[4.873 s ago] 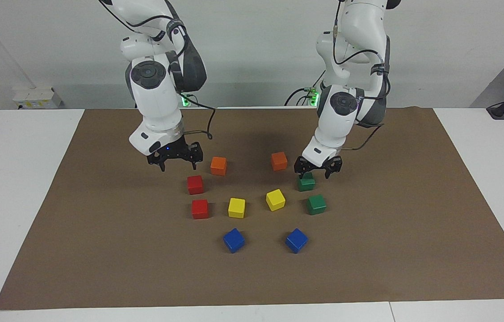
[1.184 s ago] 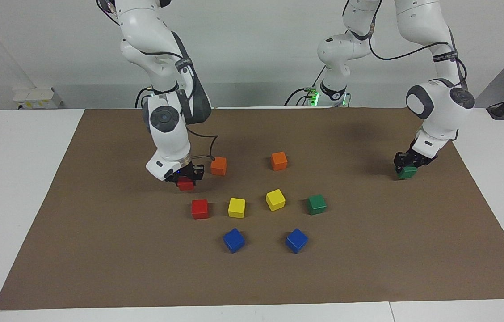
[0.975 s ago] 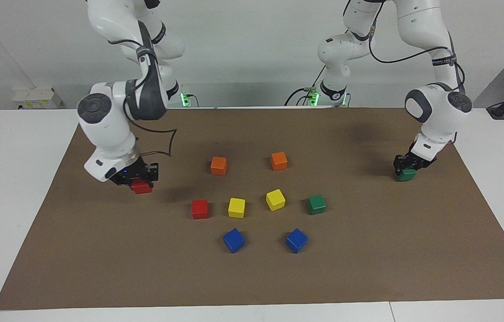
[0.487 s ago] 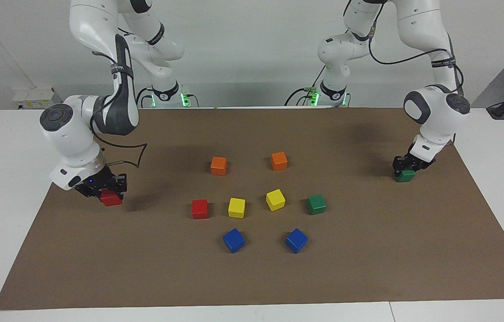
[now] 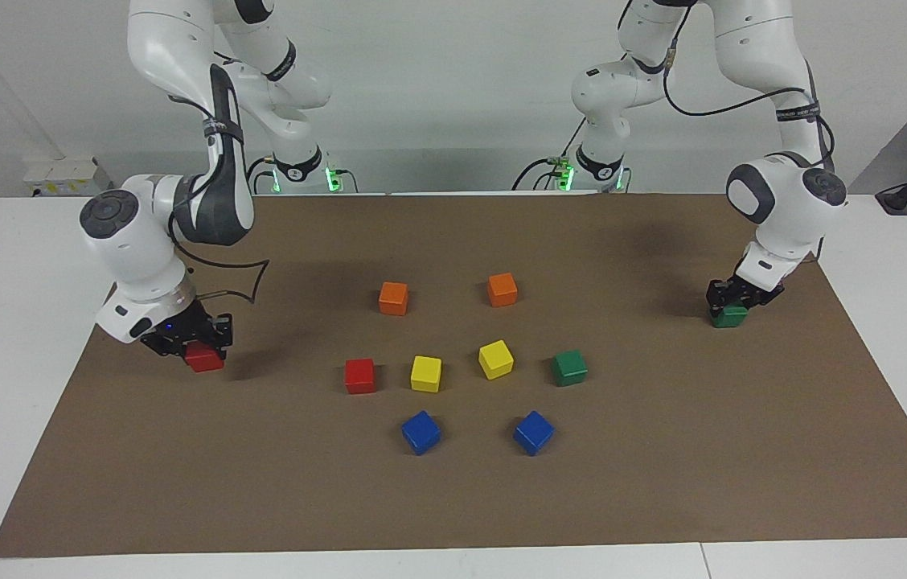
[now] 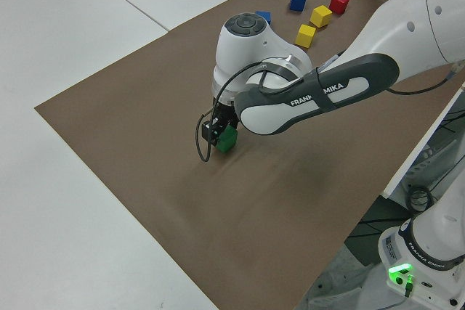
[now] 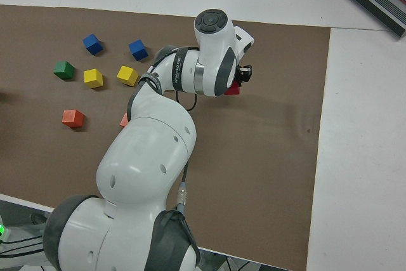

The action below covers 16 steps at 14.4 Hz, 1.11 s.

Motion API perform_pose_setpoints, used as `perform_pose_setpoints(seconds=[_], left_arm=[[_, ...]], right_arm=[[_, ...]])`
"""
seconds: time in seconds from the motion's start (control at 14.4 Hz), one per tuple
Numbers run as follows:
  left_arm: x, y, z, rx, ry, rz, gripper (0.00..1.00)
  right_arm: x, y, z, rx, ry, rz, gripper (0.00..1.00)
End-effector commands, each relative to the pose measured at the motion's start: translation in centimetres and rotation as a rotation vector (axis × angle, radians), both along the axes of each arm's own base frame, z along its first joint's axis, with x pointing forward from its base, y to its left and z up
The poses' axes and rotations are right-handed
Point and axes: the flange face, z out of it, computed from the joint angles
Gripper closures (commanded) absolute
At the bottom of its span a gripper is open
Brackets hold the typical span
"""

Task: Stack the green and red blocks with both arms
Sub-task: 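Carry the red block outward with the right gripper and set it down, then release the green block with the left gripper and lift away, then grasp the second green with the left gripper while the right gripper releases red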

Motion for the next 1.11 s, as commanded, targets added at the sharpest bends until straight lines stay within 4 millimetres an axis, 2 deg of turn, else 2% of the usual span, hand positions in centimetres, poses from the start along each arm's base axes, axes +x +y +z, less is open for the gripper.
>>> perform_pose_setpoints(seconds=[0.0, 0.14, 0.21, 0.35, 0.49, 0.7, 0.91, 1.04], left_arm=[[2.3, 0.2, 4.4, -0.005, 0.016, -0.053, 0.00], [3.9, -0.8, 7.7, -0.009, 0.015, -0.070, 0.00], [4.9, -2.2, 9.3, -0.015, 0.009, -0.087, 0.00], [6.4, -5.7, 12.2, -0.027, -0.003, -0.079, 0.00], [7.9, -10.8, 13.5, -0.048, -0.001, -0.022, 0.00], [8.5, -18.9, 14.2, -0.063, -0.017, 0.045, 0.00], [9.3, -24.0, 13.3, -0.070, -0.017, 0.040, 0.00], [10.0, -27.0, 11.4, -0.079, -0.033, 0.035, 0.00]], right_arm=[[-0.2, -0.6, -1.6, 0.010, 0.000, -0.013, 1.00], [-0.4, -0.5, -1.9, 0.011, 0.007, -0.013, 1.00], [-0.5, -0.8, -2.3, 0.012, 0.013, -0.019, 1.00], [-0.5, -1.3, -3.3, 0.016, 0.025, -0.032, 1.00], [-0.5, -1.0, -3.3, 0.032, 0.025, -0.045, 1.00], [-0.5, -1.1, -3.7, 0.033, 0.029, -0.048, 1.00], [-0.5, -1.0, -3.8, 0.033, 0.031, -0.046, 1.00], [-0.5, -1.0, -4.2, 0.034, 0.035, -0.046, 1.00]])
